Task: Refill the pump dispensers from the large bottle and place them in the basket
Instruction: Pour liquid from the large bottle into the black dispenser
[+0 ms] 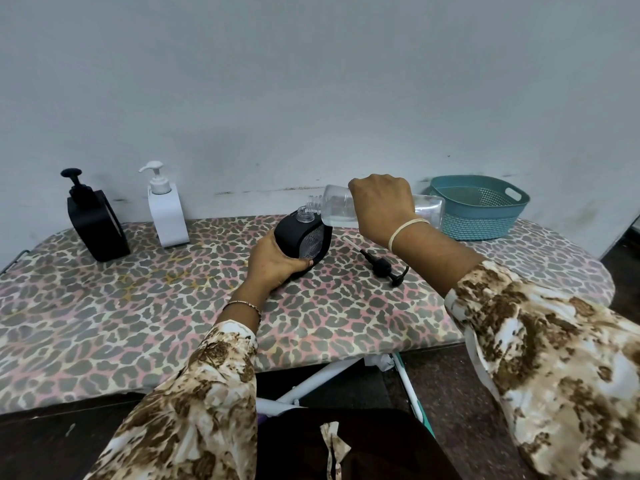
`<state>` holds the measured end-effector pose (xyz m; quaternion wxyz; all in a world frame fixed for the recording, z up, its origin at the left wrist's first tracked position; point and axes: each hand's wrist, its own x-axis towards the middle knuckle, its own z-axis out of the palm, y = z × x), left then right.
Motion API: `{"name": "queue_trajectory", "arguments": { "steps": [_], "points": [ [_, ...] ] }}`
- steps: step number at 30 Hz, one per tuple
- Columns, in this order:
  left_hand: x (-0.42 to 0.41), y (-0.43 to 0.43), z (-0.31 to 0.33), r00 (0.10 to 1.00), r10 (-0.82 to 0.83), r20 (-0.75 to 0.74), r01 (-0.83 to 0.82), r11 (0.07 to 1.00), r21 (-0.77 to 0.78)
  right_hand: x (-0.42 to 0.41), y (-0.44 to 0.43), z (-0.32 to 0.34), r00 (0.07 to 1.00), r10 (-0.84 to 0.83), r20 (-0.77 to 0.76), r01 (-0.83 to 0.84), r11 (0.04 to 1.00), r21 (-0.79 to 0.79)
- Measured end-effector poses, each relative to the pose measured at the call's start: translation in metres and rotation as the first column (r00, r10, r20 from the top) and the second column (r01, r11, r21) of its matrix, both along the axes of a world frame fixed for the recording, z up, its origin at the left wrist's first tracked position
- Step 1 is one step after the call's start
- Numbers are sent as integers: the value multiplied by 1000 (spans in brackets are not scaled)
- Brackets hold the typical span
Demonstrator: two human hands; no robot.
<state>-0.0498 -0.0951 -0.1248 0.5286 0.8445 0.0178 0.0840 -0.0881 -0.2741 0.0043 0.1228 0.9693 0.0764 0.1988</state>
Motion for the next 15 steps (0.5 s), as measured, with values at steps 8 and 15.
{"name": "queue_trajectory", "arguments": {
  "steps": [8, 15],
  "points": [
    [2, 1, -2, 1000, 1, -4, -1, 1000, 3, -1, 0, 0, 1000, 5, 1, -5, 1000, -4],
    [3, 1, -3, 1000, -2, -3, 2, 1000, -1, -2, 0, -1, 1000, 5, 7, -5, 1000, 15]
  ]
}}
